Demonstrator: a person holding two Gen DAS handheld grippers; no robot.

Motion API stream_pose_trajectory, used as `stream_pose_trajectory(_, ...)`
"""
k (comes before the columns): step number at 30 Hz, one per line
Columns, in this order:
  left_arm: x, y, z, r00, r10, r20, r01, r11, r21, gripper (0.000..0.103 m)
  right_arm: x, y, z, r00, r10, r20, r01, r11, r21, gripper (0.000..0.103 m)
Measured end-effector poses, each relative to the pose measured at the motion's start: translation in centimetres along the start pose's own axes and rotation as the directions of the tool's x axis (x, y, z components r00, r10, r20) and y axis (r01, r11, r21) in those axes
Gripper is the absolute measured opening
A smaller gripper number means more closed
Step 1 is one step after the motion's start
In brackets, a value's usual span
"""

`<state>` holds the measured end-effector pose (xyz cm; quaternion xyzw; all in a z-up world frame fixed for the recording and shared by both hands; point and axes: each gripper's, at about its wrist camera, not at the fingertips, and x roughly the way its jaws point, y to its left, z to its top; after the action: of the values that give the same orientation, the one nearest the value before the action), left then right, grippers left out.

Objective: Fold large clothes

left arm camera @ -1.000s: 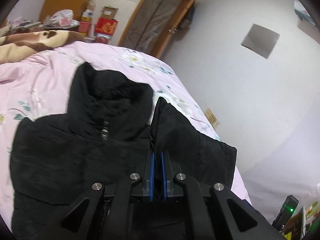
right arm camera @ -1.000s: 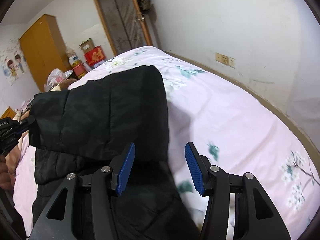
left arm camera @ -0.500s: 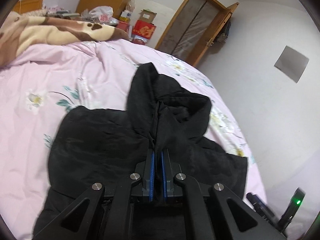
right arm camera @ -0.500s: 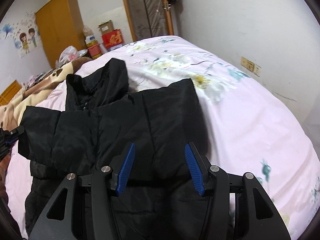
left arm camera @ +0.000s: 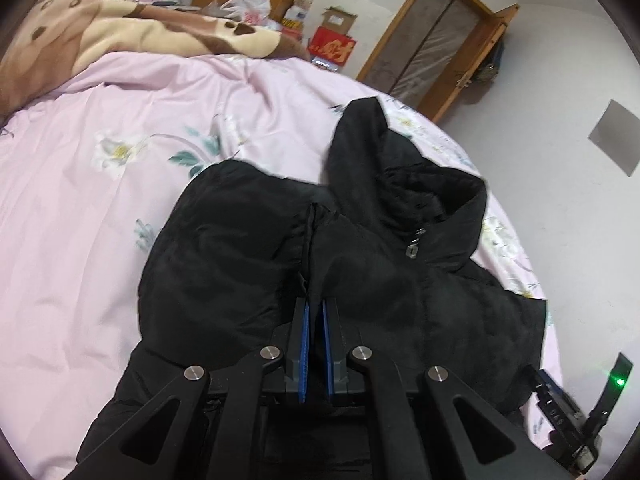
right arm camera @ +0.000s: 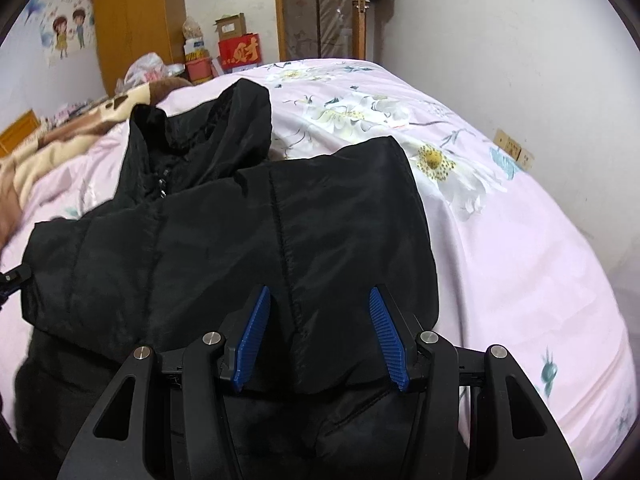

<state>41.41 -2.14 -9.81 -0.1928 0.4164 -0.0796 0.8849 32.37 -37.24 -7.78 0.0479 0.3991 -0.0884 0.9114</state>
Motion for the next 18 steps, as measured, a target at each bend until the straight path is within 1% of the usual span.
stream_pose_trajectory(1, 0.3, 0.2, -0.2, 1.0, 0.018, -0.003, -0.018, 1.0, 0.004, 0.006, 0.2, 0.2, 0.1, 1.0, -0.001, 0.001, 0.001, 1.0, -0.013, 0.053)
stream_pose_trajectory(3, 0.4, 0.5, -0.6, 0.999, 0.031, -0.006, -0.031, 1.0, -0.001, 0.006, 0.6, 0.4, 0.1, 1.0, 0.001, -0.008, -0.001, 1.0, -0.03, 0.053)
stream_pose_trajectory(6, 1.3, 1.0, -0.9, 0.998, 0.061, -0.028, -0.061, 0.998, -0.003, 0.006, 1.8, 0.9, 0.3, 0.999, -0.03, -0.036, 0.028, 0.997, -0.067, 0.053)
stream_pose_trajectory(10, 2.5, 2.2, -1.1, 0.994, 0.088, -0.065, -0.09, 0.996, -0.025, 0.007, 2.8, 1.2, 0.3, 0.997, -0.056, -0.055, 0.051, 0.994, -0.096, 0.059)
stream_pose_trajectory(13, 2.5, 2.4, -0.9, 0.995, 0.068, -0.079, -0.07, 0.997, -0.018, 0.008, 2.8, 1.0, 0.6, 0.996, -0.053, -0.073, 0.046, 0.995, -0.089, 0.059)
stream_pose_trajectory(15, 1.7, 2.4, -0.5, 0.995, 0.07, -0.067, -0.071, 0.997, -0.007, 0.013, 1.8, 0.8, 1.1, 0.998, -0.04, -0.048, 0.037, 0.997, -0.071, 0.059)
stream_pose_trajectory(16, 1.1, 2.2, -0.2, 0.995, 0.086, -0.055, -0.086, 0.996, 0.004, 0.022, 1.1, 0.7, 1.5, 0.999, -0.026, -0.024, 0.024, 0.998, -0.063, 0.059)
stream_pose_trajectory(17, 0.2, 1.9, 0.1, 0.996, 0.089, -0.023, -0.088, 0.996, 0.021, 0.037, 0.6, 0.8, 1.9, 1.0, -0.016, -0.011, 0.015, 0.998, -0.06, 0.059)
stream_pose_trajectory(18, -0.7, 1.4, 0.5, 0.997, 0.072, 0.009, -0.072, 0.997, 0.038, 0.045, 0.2, 0.9, 2.3, 1.0, -0.005, 0.001, 0.005, 0.998, -0.06, 0.059)
